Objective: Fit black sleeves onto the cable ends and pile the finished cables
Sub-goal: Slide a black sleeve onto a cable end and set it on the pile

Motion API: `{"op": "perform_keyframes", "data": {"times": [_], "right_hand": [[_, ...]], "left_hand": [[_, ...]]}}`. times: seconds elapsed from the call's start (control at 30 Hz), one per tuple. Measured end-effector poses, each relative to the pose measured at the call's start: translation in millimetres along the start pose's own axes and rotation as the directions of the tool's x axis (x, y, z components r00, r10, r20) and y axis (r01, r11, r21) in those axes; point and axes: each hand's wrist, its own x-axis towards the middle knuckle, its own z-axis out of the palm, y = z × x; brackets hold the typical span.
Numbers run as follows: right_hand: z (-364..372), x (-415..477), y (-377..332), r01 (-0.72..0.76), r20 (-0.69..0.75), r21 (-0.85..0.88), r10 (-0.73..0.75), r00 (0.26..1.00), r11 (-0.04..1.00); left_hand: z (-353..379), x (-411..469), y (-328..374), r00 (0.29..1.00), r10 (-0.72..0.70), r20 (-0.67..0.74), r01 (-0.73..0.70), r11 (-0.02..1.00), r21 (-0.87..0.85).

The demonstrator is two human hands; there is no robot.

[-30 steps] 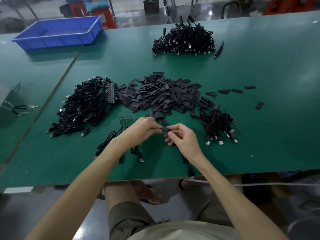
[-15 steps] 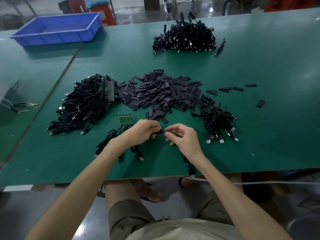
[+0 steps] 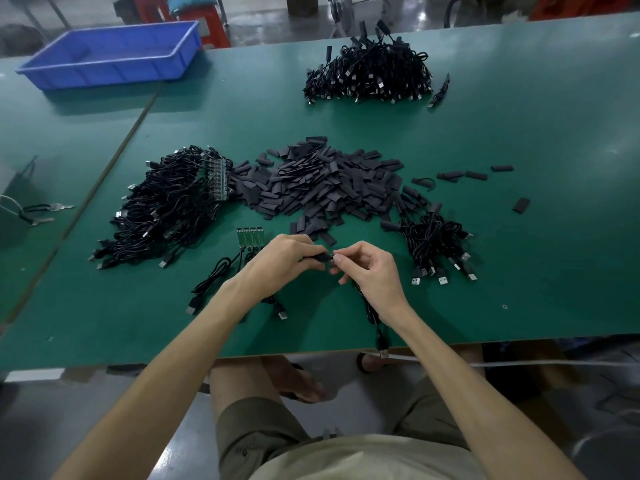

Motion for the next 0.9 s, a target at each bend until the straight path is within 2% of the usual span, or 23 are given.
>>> {"op": "perform_keyframes", "data": {"times": [0.3,0.7,0.9], "right_hand": [[0.1,2.9,2.9,-0.036,-0.022,0.025,0.037,0.999,0.999],[-2.1,6.2,1.4,-0.059,-0.047,0.089,0.063,0.997,0.994],[-4.1,5.0,2.6,-0.065,-0.038,0.076,0.068,0.997,0.995]], "left_hand": [[6.1,-6.2,9.3,0.995,0.040,-0.094,-0.045,0.998,-0.051],[11.5,-3.4,19.2,0.972,0.139,-0.192,-0.129,0.989,0.067],[15.9,-3.3,16.1,0.983,0.107,-0.151,-0.106,0.994,0.016]]}}
